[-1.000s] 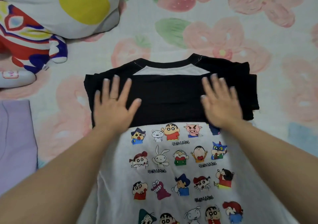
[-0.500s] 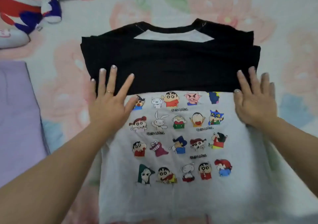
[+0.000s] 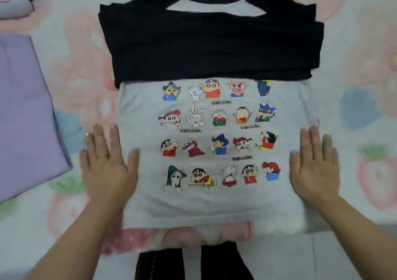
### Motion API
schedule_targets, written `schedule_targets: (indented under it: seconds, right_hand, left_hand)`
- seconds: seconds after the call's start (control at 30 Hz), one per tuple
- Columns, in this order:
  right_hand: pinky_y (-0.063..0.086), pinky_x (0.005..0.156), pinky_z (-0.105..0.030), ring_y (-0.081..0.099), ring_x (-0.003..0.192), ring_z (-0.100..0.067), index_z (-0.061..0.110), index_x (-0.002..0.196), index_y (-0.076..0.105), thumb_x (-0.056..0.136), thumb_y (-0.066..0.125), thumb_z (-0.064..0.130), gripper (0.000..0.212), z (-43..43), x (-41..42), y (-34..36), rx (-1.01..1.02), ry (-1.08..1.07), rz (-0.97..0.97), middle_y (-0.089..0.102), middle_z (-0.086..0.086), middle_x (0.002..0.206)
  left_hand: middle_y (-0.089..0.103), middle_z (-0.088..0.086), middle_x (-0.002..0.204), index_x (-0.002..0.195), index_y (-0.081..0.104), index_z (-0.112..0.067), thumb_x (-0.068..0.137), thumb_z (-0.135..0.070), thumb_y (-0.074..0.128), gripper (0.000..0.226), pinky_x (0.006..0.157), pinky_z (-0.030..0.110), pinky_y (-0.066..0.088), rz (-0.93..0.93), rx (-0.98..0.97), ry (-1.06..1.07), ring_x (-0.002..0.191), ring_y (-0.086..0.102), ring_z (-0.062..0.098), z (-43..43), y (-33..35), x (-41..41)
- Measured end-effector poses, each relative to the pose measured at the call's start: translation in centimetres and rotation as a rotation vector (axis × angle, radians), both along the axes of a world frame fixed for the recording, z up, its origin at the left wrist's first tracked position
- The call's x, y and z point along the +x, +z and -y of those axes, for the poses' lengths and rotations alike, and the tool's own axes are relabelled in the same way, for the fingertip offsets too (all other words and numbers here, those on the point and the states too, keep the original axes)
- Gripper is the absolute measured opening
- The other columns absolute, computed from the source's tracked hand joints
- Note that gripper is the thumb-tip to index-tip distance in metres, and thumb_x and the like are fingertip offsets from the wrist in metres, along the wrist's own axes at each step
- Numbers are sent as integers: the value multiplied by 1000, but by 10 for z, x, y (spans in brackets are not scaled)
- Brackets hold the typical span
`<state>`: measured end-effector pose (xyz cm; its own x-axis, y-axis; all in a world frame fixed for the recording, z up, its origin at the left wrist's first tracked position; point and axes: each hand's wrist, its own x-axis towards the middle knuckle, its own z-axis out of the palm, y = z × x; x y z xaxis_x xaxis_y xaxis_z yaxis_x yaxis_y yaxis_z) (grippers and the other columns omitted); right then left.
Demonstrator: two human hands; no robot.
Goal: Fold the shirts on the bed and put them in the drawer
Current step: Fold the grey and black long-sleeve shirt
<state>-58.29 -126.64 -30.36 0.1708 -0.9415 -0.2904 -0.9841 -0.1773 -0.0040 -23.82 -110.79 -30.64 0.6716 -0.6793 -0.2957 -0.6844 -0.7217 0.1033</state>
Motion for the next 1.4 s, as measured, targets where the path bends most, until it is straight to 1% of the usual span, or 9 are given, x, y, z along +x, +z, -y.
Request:
schedule_targets:
  seconds: [0.33, 0.43, 0.53, 0.7, 0.8, 0.97, 1.13, 1.27, 1.4]
  right_hand:
    - [13, 113, -48, 21, 141, -34, 23, 143, 25, 93, 29, 47, 56, -25, 64, -3, 76, 379, 138, 21, -5, 153]
    - [13, 113, -48, 17, 140, -41, 15, 147, 19, 82, 14, 67, 83, -21, 20, 4, 91, 7, 56, 17, -20, 153]
    - [32, 99, -50, 39, 121, -45, 5, 137, 34, 76, 57, 55, 82, -26, -9, 21, 98, -420, 172, 43, -28, 132]
    - [48, 69, -41, 63, 77, -33, 3, 82, 62, 80, 69, 23, 21, -24, -32, 48, 410, -696, 406, 68, -18, 88]
    - [43, 55, -32, 59, 62, -25, 6, 76, 63, 82, 68, 16, 13, -13, -32, 65, 520, -715, 502, 67, -11, 73]
    - [31, 32, -12, 40, 30, -7, 15, 82, 53, 89, 54, 4, 13, 32, -10, 98, 530, -1111, 1047, 51, 0, 42]
    - [29, 34, -8, 46, 32, 1, 13, 64, 54, 50, 67, 0, 24, 123, 56, 115, 647, -1229, 1433, 50, 6, 40]
    - [32, 41, -9, 51, 36, -1, 11, 69, 48, 81, 41, -3, 20, 197, 107, 110, 552, -1223, 1610, 55, 4, 44]
    - [38, 45, -18, 51, 56, -16, 5, 92, 49, 97, 38, 18, 18, 232, 137, 92, 271, -1149, 1490, 52, -8, 72]
  left_hand:
    - [8, 2, 153, 139, 18, -39, 84, -65, 21, 60, 114, 49, 5, -138, -60, -447, 142, 13, 34, 41, 3, -81]
    - [22, 28, 148, 141, 33, -22, 83, -62, 37, 71, 110, 52, 18, -84, -74, -177, 136, 24, 46, 12, 2, -44]
    - [47, 39, 112, 140, 38, -12, 77, -47, 53, 73, 93, 44, 37, -195, -238, 130, 102, 49, 44, -19, 23, -39]
    - [37, -21, 137, 131, 21, -49, 79, -6, 69, 83, 83, 13, 36, -646, -318, 203, 110, 46, 1, -43, 53, -54]
    - [50, -32, 121, 123, 45, -40, 77, 6, 67, 69, 71, -5, 36, -859, -372, 280, 92, 52, -23, -31, 67, -46]
    - [67, 1, 59, 74, 72, -13, 81, 1, 60, 20, 40, 13, 45, -1129, -542, 891, 43, 56, 8, 19, 97, -21]
    - [56, 7, 63, 59, 61, 1, 92, -2, 47, 36, 47, 8, 46, -1438, -903, 1305, 47, 57, 7, 119, 110, 30]
    - [52, 16, 92, 103, 55, 5, 92, -8, 51, 18, 73, 11, 50, -1535, -1114, 1400, 75, 57, 20, 190, 107, 70]
    - [48, 15, 103, 142, 21, -4, 90, -32, 57, 69, 84, 35, 53, -1476, -1088, 1232, 96, 58, 29, 228, 96, 88]
